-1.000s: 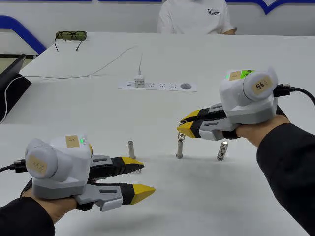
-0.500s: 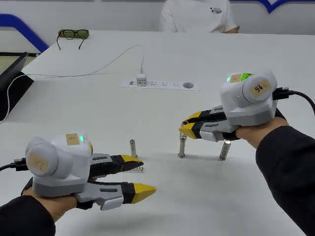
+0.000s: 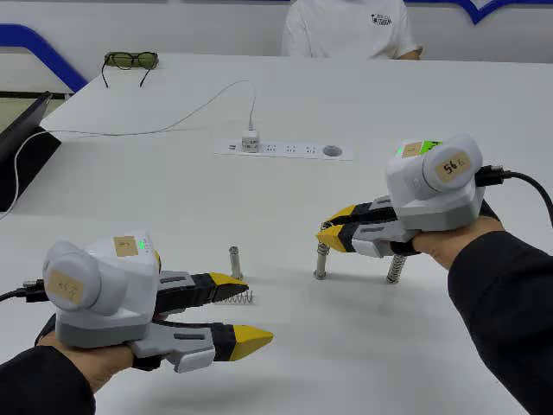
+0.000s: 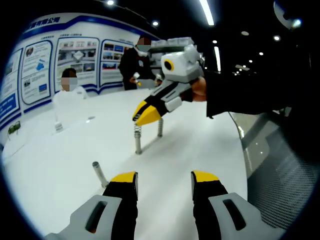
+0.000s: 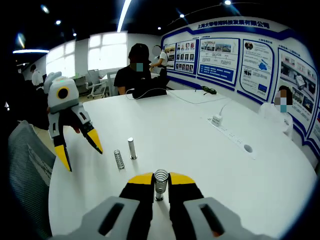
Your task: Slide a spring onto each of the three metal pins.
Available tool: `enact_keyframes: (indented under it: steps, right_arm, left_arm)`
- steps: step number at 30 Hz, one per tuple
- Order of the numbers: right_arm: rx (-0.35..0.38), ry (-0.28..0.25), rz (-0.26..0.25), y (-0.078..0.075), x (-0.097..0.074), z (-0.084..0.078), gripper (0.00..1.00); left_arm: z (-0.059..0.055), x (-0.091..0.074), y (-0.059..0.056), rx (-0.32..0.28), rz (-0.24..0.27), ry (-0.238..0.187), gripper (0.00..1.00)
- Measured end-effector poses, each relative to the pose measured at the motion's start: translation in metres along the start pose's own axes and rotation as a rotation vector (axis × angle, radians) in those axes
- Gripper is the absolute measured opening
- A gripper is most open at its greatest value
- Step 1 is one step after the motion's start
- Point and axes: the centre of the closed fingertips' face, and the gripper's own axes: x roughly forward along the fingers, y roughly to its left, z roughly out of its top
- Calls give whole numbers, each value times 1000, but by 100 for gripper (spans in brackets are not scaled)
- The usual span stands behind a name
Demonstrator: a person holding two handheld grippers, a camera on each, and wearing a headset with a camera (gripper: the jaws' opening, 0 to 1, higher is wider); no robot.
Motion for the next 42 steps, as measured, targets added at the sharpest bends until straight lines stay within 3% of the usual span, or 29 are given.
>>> enact_keyframes:
  steps: [30, 42]
  right_arm:
    - [45, 64, 3, 3, 21, -32, 12]
    - [52, 74, 4, 3, 21, -36, 13]
  left_arm:
    - [-3, -7, 5, -8, 23, 16, 44]
    - [-3, -9, 9, -9, 40, 17, 44]
